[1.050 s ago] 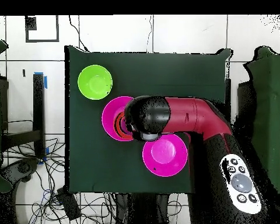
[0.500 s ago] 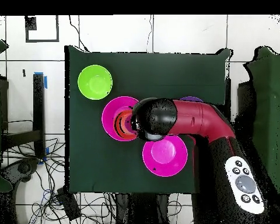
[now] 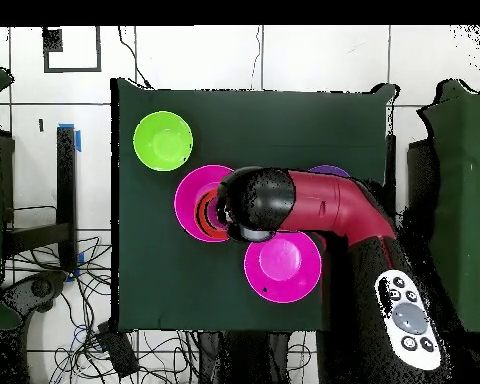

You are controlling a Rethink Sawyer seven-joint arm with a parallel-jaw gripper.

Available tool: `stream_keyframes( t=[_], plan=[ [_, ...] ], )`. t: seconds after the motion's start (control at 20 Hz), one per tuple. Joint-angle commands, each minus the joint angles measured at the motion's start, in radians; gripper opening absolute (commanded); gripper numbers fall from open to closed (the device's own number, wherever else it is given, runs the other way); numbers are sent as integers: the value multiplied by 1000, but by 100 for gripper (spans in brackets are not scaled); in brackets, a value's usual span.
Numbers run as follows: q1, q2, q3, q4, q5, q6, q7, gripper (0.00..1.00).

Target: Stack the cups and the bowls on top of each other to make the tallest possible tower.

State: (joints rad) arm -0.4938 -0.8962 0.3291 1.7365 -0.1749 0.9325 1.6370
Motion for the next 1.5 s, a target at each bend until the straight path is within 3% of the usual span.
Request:
stream_keyframes(
  t=[0.05,0.95,1.5],
  plan=[
    [49,48,-35,7,25,15,196,0],
    [62,44,-92,131,6,-133,160,0],
    [77,3,-92,153,76,-81,168,0]
  ],
)
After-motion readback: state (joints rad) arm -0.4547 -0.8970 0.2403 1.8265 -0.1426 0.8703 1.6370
